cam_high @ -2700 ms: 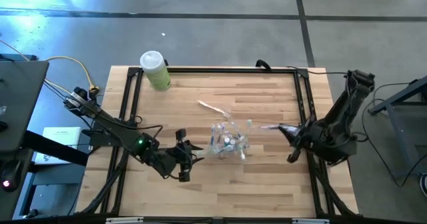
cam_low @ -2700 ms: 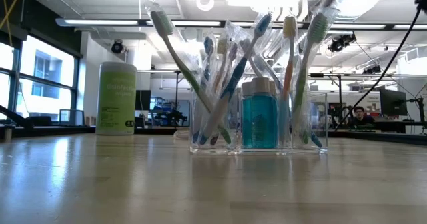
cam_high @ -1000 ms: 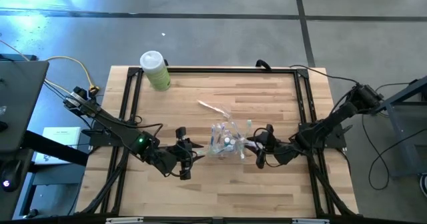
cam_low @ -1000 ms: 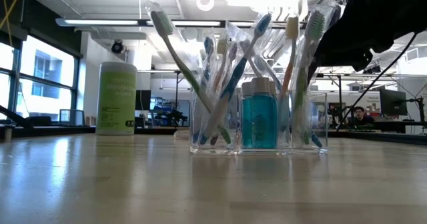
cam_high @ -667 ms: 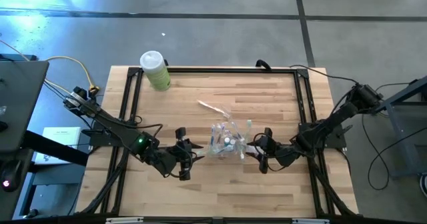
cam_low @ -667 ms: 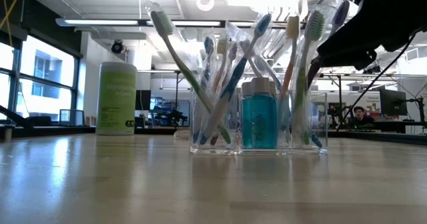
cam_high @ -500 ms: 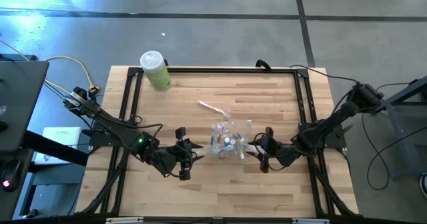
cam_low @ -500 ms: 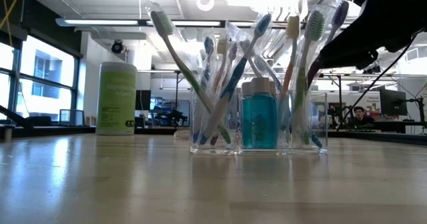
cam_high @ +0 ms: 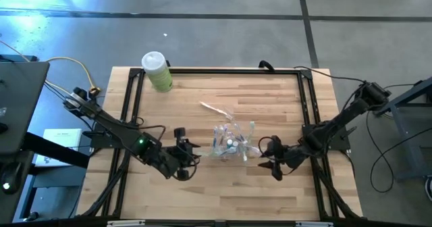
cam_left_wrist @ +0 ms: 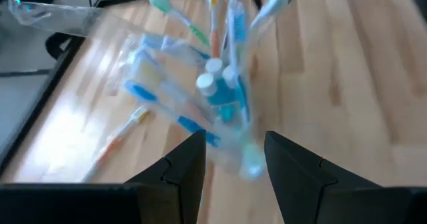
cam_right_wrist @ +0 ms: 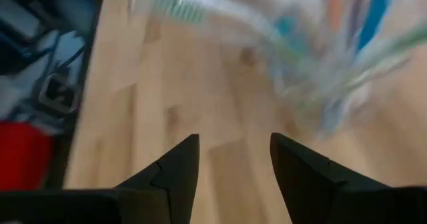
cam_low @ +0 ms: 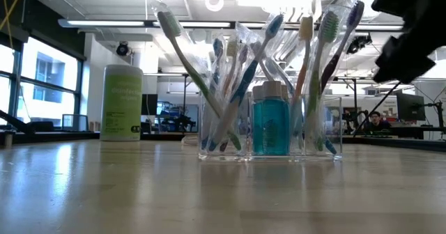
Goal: Pick & Place toothbrushing station
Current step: Put the orange toothbrush into the transparent organizer
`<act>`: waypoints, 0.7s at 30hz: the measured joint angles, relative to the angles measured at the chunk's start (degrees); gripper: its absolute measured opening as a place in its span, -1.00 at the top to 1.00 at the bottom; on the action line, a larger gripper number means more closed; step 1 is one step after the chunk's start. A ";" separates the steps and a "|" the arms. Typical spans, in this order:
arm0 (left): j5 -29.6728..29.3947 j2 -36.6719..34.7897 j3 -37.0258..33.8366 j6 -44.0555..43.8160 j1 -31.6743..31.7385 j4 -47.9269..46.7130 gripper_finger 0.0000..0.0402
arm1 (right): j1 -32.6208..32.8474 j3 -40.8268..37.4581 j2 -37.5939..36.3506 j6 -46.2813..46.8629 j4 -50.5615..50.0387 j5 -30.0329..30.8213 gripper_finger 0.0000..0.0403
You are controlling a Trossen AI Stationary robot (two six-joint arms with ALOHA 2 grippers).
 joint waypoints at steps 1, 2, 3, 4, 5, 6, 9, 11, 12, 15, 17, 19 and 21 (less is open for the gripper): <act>0.00 -0.54 0.00 1.10 0.01 -1.26 0.26 | 0.34 0.00 0.09 1.58 -0.11 -1.63 0.13; -0.06 -1.25 0.00 2.68 0.01 -2.03 0.26 | 0.68 0.00 0.20 3.24 -0.11 -2.95 0.13; -0.02 -2.25 0.00 4.36 0.01 -2.69 0.26 | 0.97 0.00 0.44 4.94 0.03 -3.99 0.13; 0.02 -3.21 0.00 6.03 0.01 -3.51 0.26 | 1.25 0.00 0.70 6.66 0.11 -4.83 0.13; -0.02 -4.16 0.00 7.97 0.06 -4.12 0.26 | 1.58 0.00 0.96 8.16 0.07 -5.43 0.13; 0.08 -5.20 0.00 9.98 0.38 -4.89 0.26 | 1.95 0.00 1.21 9.28 0.00 -5.86 0.13; 0.76 -7.94 0.00 14.11 3.05 -9.01 0.26 | 3.00 0.00 1.83 11.01 1.15 -5.42 0.13; 0.63 -9.44 0.00 14.92 6.72 -12.04 0.26 | 3.72 0.00 2.60 11.26 1.81 -4.32 0.13; 0.67 -10.14 0.00 15.30 9.21 -13.53 0.26 | 4.02 -0.02 3.04 11.17 2.38 -3.88 0.13; 3.12 -11.36 0.00 16.10 17.91 -15.53 0.26 | 4.55 0.00 4.27 11.01 4.24 -3.06 0.13; 8.37 -11.27 0.00 16.14 24.49 -15.52 0.26 | 4.52 0.00 5.06 10.96 4.36 -3.00 0.13; 14.32 -10.27 0.00 17.12 31.25 -14.98 0.26 | 4.47 0.00 5.58 10.96 4.71 -2.90 0.13; 19.56 -8.75 -0.03 18.90 37.36 -14.47 0.26 | 4.47 0.00 5.95 10.96 4.96 -2.81 0.13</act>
